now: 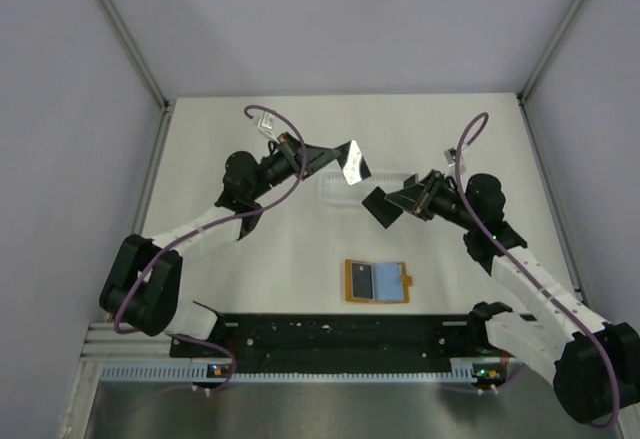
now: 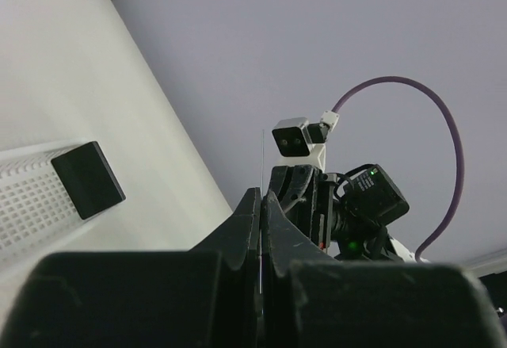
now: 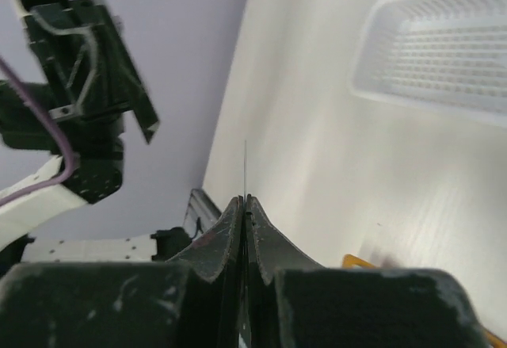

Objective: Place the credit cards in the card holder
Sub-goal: Place the credit card in the storage box.

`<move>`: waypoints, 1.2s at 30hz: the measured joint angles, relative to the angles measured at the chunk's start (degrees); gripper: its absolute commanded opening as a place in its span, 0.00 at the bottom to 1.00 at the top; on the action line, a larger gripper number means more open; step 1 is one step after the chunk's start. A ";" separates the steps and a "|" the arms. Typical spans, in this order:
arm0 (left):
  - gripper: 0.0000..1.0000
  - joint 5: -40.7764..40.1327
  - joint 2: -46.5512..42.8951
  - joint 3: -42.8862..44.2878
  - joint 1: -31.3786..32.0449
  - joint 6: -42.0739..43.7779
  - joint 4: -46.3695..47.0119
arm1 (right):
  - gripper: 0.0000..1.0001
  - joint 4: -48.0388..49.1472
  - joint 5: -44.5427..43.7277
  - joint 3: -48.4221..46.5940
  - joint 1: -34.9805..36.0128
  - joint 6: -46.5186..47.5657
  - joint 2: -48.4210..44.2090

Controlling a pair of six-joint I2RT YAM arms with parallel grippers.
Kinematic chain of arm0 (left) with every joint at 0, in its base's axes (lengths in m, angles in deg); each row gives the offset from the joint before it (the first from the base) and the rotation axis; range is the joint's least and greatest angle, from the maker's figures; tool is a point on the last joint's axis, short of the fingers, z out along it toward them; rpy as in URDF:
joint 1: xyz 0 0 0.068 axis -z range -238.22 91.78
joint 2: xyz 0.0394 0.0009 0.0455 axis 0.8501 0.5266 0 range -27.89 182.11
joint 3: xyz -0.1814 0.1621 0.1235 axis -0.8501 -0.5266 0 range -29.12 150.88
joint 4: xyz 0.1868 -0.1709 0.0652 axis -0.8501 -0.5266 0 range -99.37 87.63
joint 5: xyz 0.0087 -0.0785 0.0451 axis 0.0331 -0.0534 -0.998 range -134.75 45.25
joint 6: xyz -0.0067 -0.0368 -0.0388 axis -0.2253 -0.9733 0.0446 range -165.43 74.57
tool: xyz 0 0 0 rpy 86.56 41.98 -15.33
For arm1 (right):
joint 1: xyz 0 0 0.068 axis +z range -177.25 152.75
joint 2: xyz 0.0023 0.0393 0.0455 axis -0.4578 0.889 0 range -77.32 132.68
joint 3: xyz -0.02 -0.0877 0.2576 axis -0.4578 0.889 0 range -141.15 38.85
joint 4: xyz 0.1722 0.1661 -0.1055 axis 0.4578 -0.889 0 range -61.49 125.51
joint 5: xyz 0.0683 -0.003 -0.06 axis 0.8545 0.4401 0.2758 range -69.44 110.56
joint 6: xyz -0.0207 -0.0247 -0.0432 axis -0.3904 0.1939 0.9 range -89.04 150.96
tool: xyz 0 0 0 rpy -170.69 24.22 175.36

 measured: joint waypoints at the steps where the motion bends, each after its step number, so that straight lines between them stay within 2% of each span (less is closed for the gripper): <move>1: 0.00 -0.04 0.00 -0.11 0.00 0.35 -0.17 | 0.00 -2.99 -2.08 -0.07 -0.02 1.46 -0.48; 7: 0.00 -0.90 -1.29 -2.69 -0.55 3.32 -3.58 | 0.00 -21.88 -20.50 -6.67 -0.02 10.62 0.39; 11: 0.00 -1.25 -2.69 -4.15 -0.87 4.87 -6.32 | 0.00 -25.64 -30.80 -13.07 -0.02 15.15 6.58; 15: 0.00 -1.22 -3.54 -4.35 -0.98 5.99 -7.78 | 0.00 -27.58 -36.61 -17.73 -0.02 18.99 13.73; 25: 0.00 -1.03 -3.74 -5.73 -1.05 6.75 -8.94 | 0.00 -28.89 -42.71 -22.95 -0.02 25.14 26.36; 34: 0.00 -0.57 -3.74 -6.12 -1.11 6.82 -8.96 | 0.00 -28.92 -45.53 -24.48 -0.04 28.46 31.41; 36: 0.00 -0.37 -3.74 -6.12 -1.14 6.82 -8.94 | 0.05 -28.63 -45.88 -25.29 -0.04 29.00 32.41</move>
